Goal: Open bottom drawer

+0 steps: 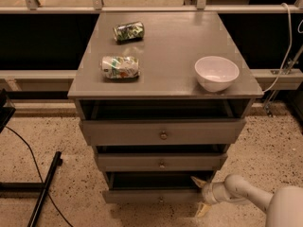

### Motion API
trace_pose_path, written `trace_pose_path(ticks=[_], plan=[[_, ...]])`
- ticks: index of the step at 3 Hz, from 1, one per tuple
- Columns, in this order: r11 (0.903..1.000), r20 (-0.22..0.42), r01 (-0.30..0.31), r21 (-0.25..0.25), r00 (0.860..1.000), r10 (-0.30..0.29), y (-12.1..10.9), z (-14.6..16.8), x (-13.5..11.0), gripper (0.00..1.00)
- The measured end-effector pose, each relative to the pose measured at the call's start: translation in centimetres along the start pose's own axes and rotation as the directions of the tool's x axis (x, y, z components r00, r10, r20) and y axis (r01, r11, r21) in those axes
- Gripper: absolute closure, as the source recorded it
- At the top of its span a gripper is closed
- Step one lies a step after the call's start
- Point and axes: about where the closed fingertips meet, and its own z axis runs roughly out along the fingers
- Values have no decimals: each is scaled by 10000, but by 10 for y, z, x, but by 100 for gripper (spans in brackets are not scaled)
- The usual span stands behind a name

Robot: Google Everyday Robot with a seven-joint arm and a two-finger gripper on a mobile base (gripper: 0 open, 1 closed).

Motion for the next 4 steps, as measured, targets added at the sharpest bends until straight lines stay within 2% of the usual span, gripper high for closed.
trace_pose_path(ticks=[2, 3, 4], plan=[[9956, -786, -644, -687, 9952, 590, 3, 14, 23, 0], [9927, -818, -822, -878, 9938, 750, 7, 16, 27, 18], [9926, -612, -744, -955, 9958, 687, 13, 12, 18, 40]])
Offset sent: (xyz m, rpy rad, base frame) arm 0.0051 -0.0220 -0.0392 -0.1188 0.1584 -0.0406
